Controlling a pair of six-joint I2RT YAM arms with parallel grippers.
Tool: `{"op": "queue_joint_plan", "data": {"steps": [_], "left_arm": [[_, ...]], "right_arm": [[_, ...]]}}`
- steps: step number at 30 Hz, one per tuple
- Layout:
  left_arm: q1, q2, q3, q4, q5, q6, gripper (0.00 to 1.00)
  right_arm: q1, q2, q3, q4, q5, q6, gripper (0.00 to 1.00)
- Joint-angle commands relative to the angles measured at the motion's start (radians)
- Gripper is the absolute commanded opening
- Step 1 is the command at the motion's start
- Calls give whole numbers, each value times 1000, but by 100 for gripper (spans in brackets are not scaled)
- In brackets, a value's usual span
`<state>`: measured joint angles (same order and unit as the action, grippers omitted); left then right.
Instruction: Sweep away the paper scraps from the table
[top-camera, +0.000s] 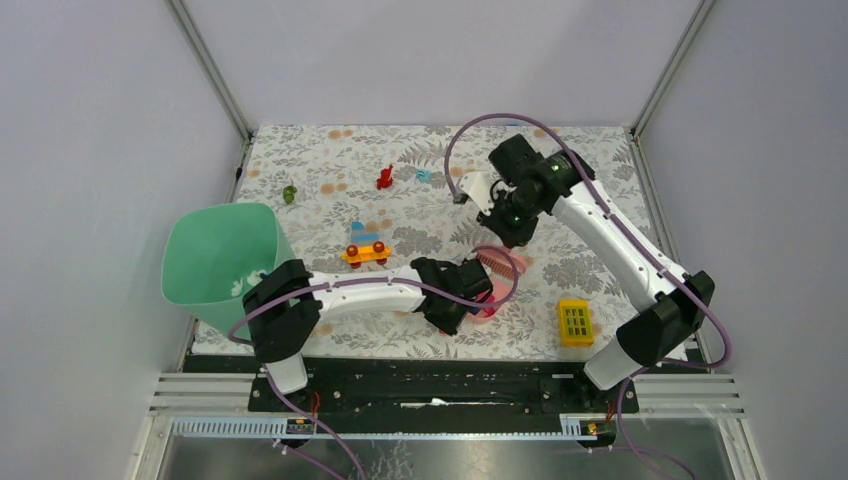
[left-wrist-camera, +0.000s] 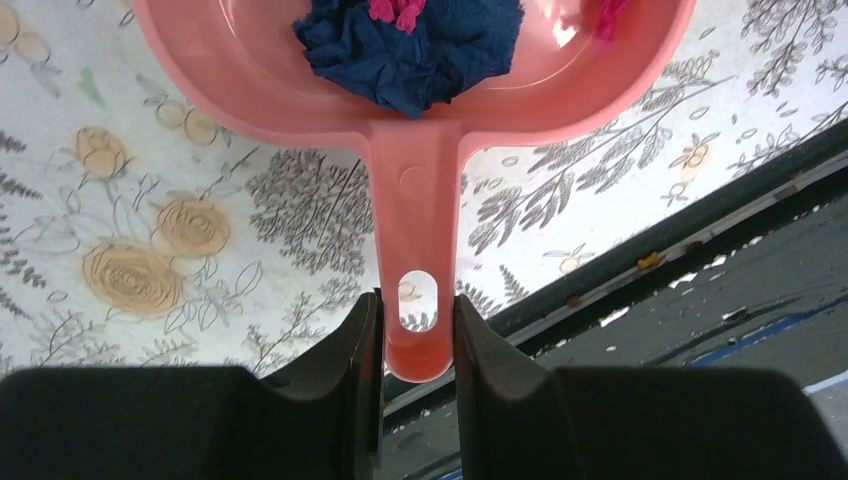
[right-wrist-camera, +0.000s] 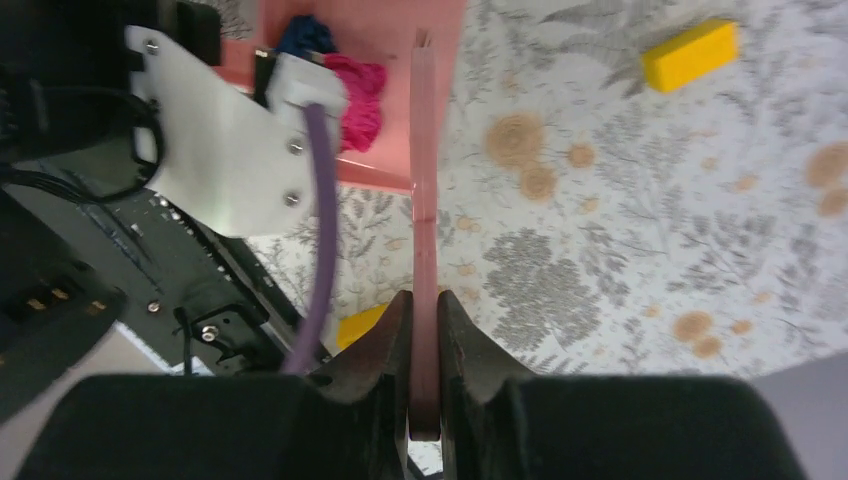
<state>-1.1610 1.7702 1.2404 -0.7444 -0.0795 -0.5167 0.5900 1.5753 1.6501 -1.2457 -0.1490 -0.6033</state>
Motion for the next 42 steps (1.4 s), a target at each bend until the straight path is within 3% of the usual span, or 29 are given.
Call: {"op": "queue_joint_plan", "data": {"steps": [1, 5, 12, 22, 25, 32, 35, 42], "left_arm": [[4, -139, -66, 20, -49, -66, 0], [1, -244, -127, -23, -75, -146, 0], [0, -362, -185, -173, -137, -255, 0], [0, -425, -305, -176, -126, -374, 0], [0, -432, -342, -154, -118, -420, 0], [4, -419, -357, -140, -114, -441, 0], [8, -400, -355, -132, -119, -437, 0], [20, -350, -329, -118, -114, -414, 0]], "right_arm": [[-9, 20, 146, 15, 114, -1, 0], [-10, 96, 226, 161, 242, -48, 0], [-11, 273, 255, 595, 371, -201, 0], [-5, 710, 657, 756, 359, -261, 0], [5, 786, 673, 786, 336, -319, 0], [19, 750, 545, 708, 159, -395, 0], [29, 669, 460, 626, 64, -393, 0], [119, 404, 133, 452, 41, -407, 0]]}}
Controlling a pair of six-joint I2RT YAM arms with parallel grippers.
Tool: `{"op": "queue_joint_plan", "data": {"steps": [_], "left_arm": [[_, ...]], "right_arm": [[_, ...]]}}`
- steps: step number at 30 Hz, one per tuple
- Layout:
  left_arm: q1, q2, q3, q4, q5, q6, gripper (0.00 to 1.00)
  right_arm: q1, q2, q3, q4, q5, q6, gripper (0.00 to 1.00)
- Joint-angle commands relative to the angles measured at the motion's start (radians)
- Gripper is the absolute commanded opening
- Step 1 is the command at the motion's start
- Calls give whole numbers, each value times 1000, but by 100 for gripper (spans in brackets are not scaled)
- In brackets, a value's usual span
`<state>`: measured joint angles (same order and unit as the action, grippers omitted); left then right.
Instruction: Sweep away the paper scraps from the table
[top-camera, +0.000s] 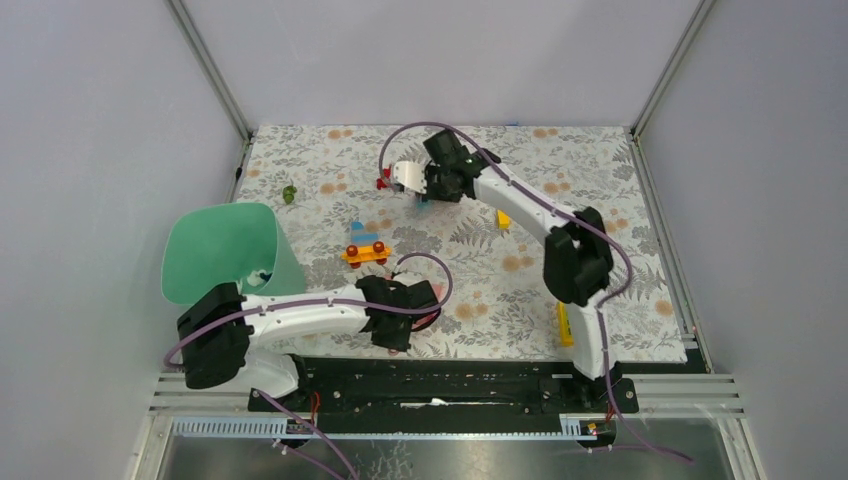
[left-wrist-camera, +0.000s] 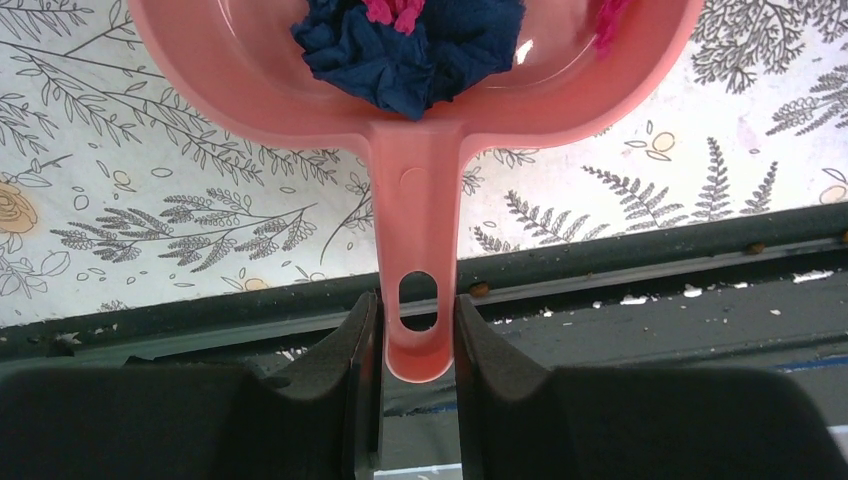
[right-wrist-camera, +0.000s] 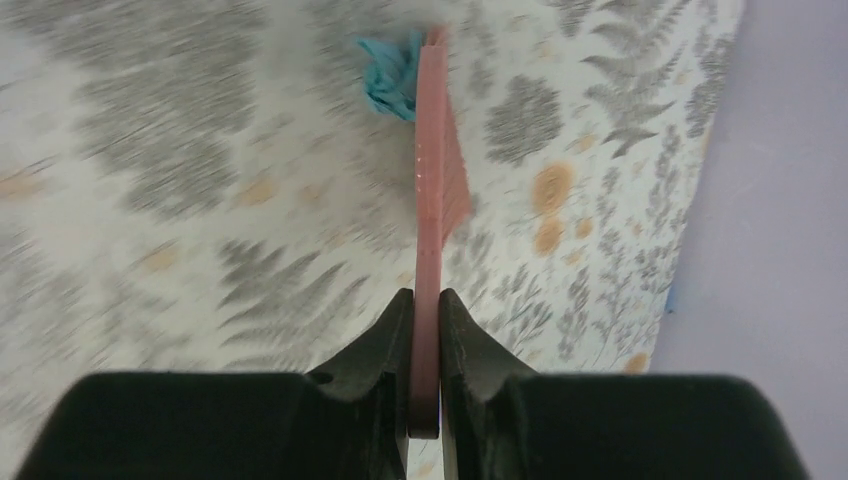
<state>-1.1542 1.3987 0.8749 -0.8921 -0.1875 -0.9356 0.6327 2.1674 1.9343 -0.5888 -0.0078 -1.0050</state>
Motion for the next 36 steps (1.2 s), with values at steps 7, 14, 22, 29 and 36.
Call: {"op": "queue_joint_plan", "data": {"steps": [7, 14, 22, 29, 36], "left_arm": [[45, 47, 41, 80, 21, 35, 0], [45, 93, 51, 120, 45, 54, 0], [25, 22, 38, 123, 14, 31, 0], [7, -56, -13, 124, -7, 9, 0], [-7, -136, -68, 121, -6, -28, 0]], "right_arm": [[163, -487, -393, -340, -287, 174, 0], [162, -572, -328, -370, -313, 342, 0], [97, -509, -194, -308, -99, 283, 0], [67, -388, -84, -212, -17, 274, 0], [65, -269, -23, -92, 3, 273, 0]]}}
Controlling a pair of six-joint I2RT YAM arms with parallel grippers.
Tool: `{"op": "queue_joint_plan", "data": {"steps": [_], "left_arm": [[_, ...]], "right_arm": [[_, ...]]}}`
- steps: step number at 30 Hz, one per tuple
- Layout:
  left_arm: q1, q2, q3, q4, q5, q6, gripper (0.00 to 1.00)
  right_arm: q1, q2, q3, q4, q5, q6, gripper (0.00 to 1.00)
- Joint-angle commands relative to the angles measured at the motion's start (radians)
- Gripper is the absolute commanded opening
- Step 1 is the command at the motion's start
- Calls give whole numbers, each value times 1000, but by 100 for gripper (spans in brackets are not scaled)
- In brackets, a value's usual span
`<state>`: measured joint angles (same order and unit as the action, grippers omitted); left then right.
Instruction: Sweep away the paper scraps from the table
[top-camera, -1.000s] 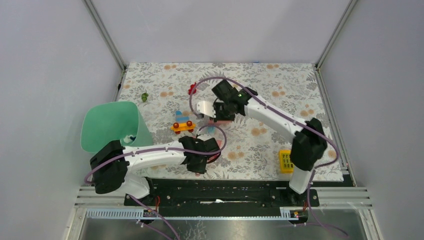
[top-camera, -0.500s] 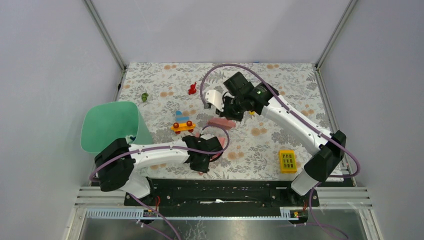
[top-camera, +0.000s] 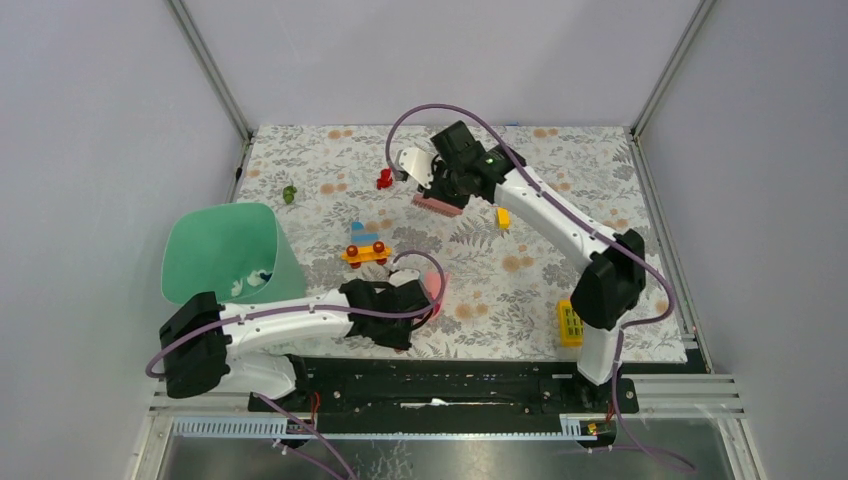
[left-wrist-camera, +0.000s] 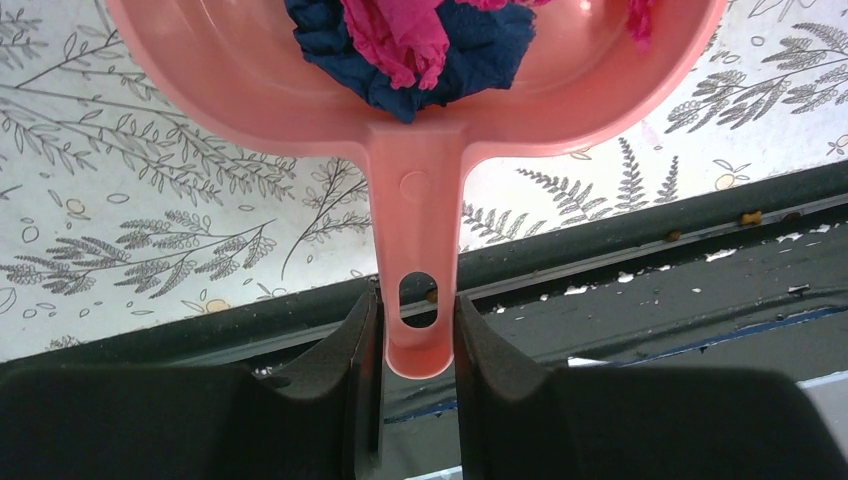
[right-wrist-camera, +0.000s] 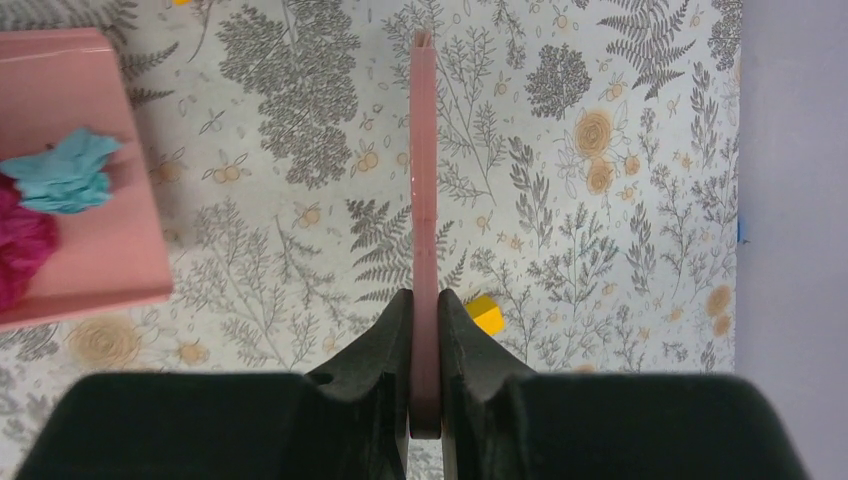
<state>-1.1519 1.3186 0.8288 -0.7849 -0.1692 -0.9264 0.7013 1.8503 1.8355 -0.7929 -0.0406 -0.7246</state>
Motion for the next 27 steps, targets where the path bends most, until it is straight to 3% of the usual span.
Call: {"op": "queue_joint_plan", "data": {"steps": [1, 5, 8, 19, 27], "left_arm": [[-11, -66, -29, 7, -30, -48, 0], [-28, -100, -32, -28, -55, -73, 0], [-44, -142, -22, -63, -72, -89, 0], [-57, -245, 286, -377, -224, -91, 0], [-53, -280, 507, -483, -342, -79, 0]], "right_arm": [[-3, 69, 96, 124, 36, -8, 0], [-2, 129, 160, 134, 70, 18, 0], [-5, 109, 116, 177, 101, 63, 0], [-42, -172, -366, 278, 44, 212, 0], [-42, -387, -598, 273, -138, 340, 0]]}}
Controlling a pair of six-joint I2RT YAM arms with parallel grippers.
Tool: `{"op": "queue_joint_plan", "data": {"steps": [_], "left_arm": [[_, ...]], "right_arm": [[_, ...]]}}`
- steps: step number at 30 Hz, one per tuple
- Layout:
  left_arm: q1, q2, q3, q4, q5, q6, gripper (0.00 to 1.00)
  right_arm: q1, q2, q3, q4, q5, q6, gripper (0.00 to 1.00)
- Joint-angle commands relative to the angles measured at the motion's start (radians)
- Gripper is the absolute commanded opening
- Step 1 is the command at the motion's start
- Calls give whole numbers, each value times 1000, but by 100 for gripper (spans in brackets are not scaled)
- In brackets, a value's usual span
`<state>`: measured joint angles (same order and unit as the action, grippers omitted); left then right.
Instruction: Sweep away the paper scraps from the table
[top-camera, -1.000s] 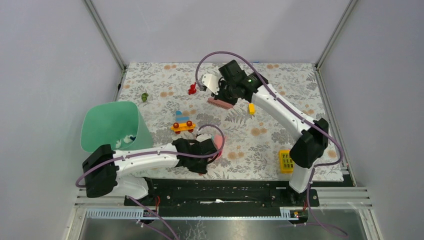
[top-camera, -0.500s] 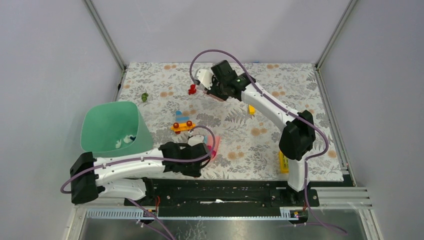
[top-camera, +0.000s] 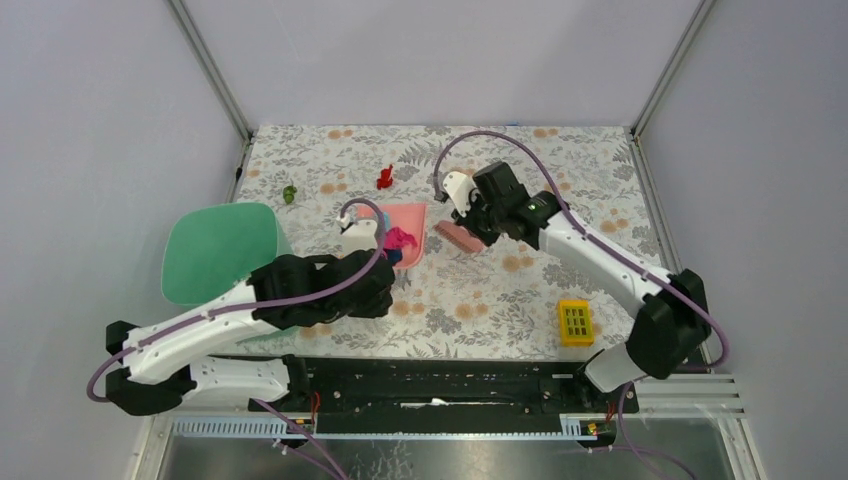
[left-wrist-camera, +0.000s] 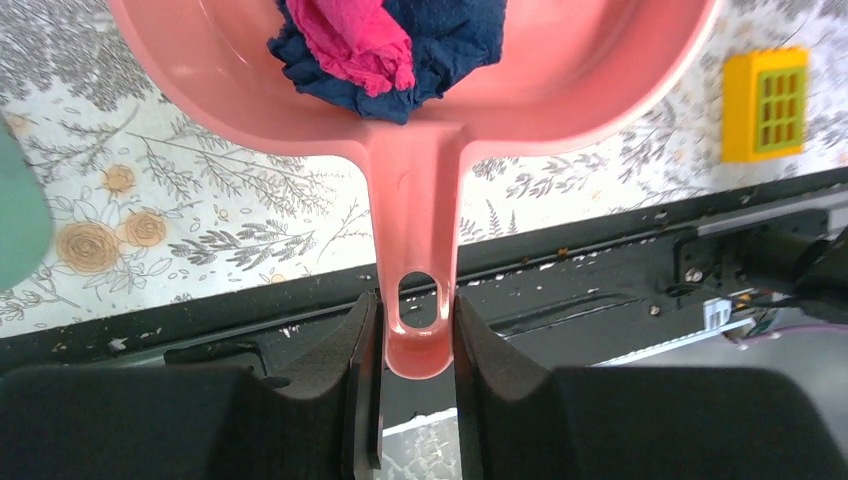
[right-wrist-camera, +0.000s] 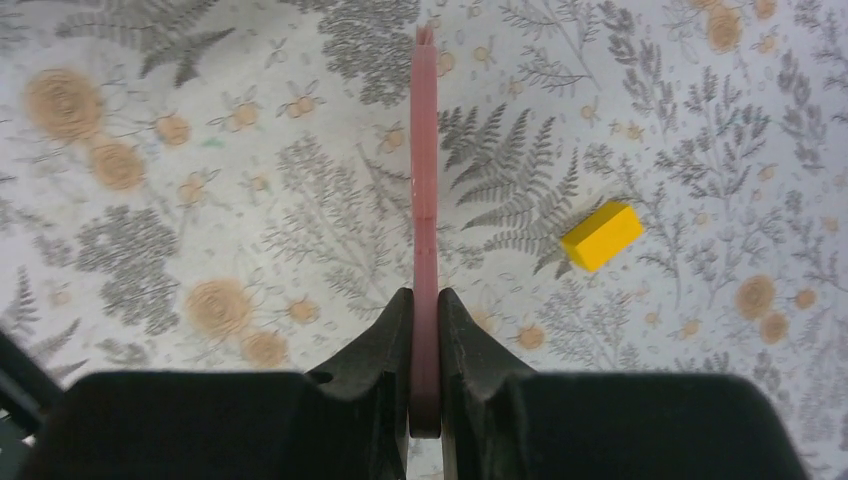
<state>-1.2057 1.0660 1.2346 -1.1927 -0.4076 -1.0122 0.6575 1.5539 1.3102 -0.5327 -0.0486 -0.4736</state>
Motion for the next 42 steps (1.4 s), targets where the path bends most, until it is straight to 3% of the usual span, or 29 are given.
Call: {"op": "queue_joint_plan", "data": {"steps": [1, 4, 10, 23, 31, 42], "left_arm": [[2, -29, 122, -86, -115, 6, 0], [3, -43, 178, -131, -162, -22, 0], [3, -156, 188, -130, -229, -114, 0], [1, -473, 185, -205, -421, -346, 0], [-13, -723, 16, 70, -438, -392, 0], [-53, -878, -152, 239, -462, -475, 0]], "right_arm": [[2, -112, -98, 12, -162, 98, 0], [1, -182, -164, 18, -209, 115, 0], [1, -277, -303, 151, -90, 163, 0], [1, -305, -338, 146, -146, 175, 0], [1, -294, -330, 139, -156, 177, 0], [1, -301, -333, 131, -163, 174, 0]]}}
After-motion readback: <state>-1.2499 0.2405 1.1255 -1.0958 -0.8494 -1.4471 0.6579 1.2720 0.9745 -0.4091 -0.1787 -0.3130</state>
